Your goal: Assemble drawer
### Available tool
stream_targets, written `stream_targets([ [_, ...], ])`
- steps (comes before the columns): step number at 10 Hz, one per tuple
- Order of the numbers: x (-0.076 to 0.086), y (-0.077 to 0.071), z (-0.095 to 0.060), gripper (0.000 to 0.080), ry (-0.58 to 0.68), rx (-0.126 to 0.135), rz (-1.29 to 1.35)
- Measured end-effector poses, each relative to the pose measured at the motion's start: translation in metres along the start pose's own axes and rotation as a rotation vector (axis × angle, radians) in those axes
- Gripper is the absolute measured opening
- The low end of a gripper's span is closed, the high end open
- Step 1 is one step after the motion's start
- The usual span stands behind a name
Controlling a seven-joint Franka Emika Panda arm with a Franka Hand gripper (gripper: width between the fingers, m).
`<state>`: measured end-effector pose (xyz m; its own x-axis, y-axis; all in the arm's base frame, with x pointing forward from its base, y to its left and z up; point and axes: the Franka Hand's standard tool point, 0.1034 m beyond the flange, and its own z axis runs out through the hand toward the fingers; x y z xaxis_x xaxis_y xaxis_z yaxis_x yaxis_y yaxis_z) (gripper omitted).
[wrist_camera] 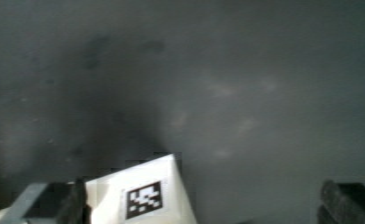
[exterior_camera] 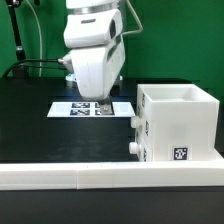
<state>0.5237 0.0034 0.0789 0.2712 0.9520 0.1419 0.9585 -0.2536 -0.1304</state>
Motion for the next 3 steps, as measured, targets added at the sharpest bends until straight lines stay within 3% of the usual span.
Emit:
stream_targets([
  [3,-0.0008,-0.0002,0.0015,0.0648,0.000,0.003,0.002],
])
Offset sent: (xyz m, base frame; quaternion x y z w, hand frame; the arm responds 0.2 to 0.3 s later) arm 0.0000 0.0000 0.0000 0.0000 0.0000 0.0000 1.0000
